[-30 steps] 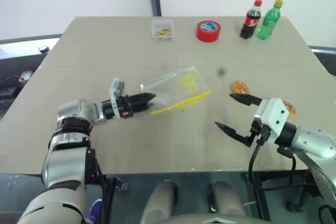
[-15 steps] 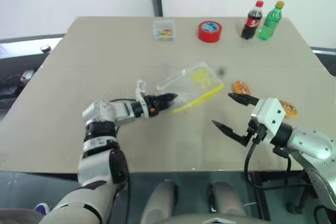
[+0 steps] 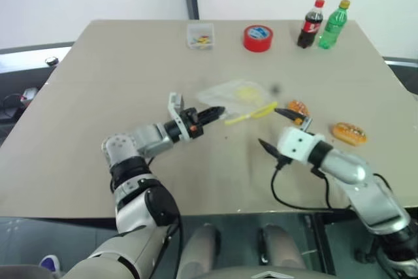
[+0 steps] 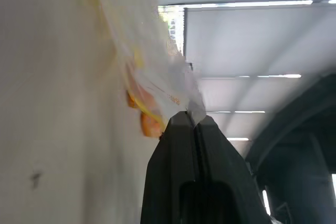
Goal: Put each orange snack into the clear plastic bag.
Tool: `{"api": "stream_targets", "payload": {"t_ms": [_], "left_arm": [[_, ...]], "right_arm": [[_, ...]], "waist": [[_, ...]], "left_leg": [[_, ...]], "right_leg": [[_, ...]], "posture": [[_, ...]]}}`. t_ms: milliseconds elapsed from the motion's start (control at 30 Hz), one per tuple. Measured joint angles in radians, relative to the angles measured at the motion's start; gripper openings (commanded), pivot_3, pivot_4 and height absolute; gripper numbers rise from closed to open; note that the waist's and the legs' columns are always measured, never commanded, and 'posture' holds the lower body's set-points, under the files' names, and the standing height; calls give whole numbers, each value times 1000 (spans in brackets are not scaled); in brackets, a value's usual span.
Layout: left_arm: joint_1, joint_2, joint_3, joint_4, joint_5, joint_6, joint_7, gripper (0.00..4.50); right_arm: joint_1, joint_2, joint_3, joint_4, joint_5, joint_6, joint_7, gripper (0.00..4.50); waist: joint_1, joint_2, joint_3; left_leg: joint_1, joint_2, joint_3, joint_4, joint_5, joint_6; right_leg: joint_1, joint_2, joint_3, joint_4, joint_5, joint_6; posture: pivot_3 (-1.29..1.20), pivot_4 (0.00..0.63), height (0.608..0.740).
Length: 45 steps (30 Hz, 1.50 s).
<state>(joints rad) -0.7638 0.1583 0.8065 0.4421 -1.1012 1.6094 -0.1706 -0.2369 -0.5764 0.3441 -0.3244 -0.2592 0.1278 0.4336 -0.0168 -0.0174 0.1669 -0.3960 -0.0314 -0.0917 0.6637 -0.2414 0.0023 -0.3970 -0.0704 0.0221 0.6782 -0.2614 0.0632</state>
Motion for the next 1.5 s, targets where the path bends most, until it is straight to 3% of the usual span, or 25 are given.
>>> {"api": "stream_targets", "payload": {"t_ms": [133,300,400,467,500,533,567,633,833,900,1000,1133,1200,1233,1333,1500], "left_arm": [[39,55,-47,-3,-214,0,114,74],[73,99,-87,-24,-426,-6,259,74],[123,125,-149,-63,-588,-63,355,0],[159,140,-207,-94,-698,-125,422,0],[178,147,-234,-117,-748,-161,452,0],[191,150,-256,-137,-791,-194,475,0],[196,151,-264,-148,-806,-208,484,0],[207,152,-287,-181,-834,-254,502,0],[238,142,-321,-268,-846,-333,520,0],[260,181,-357,-309,-840,-343,514,0],[281,316,-422,-442,-669,-351,404,0],[304,525,-596,-692,-228,-525,59,1605],[315,657,-775,-838,121,-760,-132,2614],[316,665,-796,-855,168,-795,-155,3028],[323,678,-926,-935,473,-1039,-256,3028],[306,669,-1048,-977,731,-1089,-268,3028]], "right_arm": [[-146,83,63,265,-170,-119,-138,4500],[-287,167,69,494,-256,-217,-286,4500],[-324,212,69,604,-236,-277,-290,3241],[-332,224,69,650,-226,-308,-288,2154],[-337,229,68,665,-222,-318,-288,1950],[-342,232,67,680,-219,-332,-288,1343],[-344,234,67,687,-216,-336,-288,1139],[-356,246,60,711,-206,-358,-288,203],[-380,261,29,749,-182,-396,-287,67],[-383,261,16,748,-172,-395,-284,67],[-388,235,-14,732,-157,-373,-257,67],[-421,168,-64,698,-145,-282,-182,0],[-450,144,-71,659,-153,-221,-123,0],[-453,143,-71,651,-155,-213,-115,0],[-475,146,-54,606,-184,-112,-48,0],[-509,190,-29,547,-233,15,-16,0]], "waist": [[-2,-2,1],[2,-2,2],[0,-3,2],[1,-3,2],[1,-3,2],[1,-3,2],[1,-3,2],[0,-3,2],[0,-3,2],[-2,-3,2],[-5,-3,4],[0,-2,4],[-1,-1,5],[-1,-1,5],[-2,-1,5],[-3,-1,5]], "left_leg": [[0,0,2,0,0,-1],[-1,0,2,-1,0,-1],[-1,0,2,-2,0,-1],[-1,0,2,-2,0,-1],[-1,0,2,-2,0,-1],[-1,0,3,-2,0,-1],[-1,0,2,-2,0,-1],[0,0,2,-2,0,-1],[0,-1,3,-2,0,-1],[0,-1,3,-3,0,-1],[-1,-2,4,-5,0,-1],[0,-4,5,-12,1,-2],[0,-3,7,-17,2,-3],[0,-2,7,-18,2,-3],[-3,0,7,-21,2,-3],[-11,1,10,-24,2,-3]], "right_leg": [[-1,0,2,0,0,0],[-2,0,3,-1,0,-1],[-2,0,4,-1,0,-1],[-2,-1,4,-1,0,-1],[-2,-1,4,-2,0,-1],[-2,-1,4,-1,0,-1],[-2,-1,4,-1,0,-1],[-2,0,4,-1,0,-1],[-2,0,4,-1,0,-1],[-2,0,4,-2,0,-1],[-3,1,5,-2,0,-1],[-4,1,5,-6,0,-1],[-5,1,6,-10,0,-2],[-5,1,6,-10,0,-2],[-8,3,7,-16,1,-3],[-17,3,9,-17,1,-3]], "posture": [[0,150,740],[0,150,740],[0,150,740],[0,150,740],[0,150,740],[0,150,740],[0,150,740],[0,150,740],[0,150,740],[0,150,740],[0,150,740],[0,150,740],[0,150,740],[0,150,740],[0,150,740],[0,150,740]]}}
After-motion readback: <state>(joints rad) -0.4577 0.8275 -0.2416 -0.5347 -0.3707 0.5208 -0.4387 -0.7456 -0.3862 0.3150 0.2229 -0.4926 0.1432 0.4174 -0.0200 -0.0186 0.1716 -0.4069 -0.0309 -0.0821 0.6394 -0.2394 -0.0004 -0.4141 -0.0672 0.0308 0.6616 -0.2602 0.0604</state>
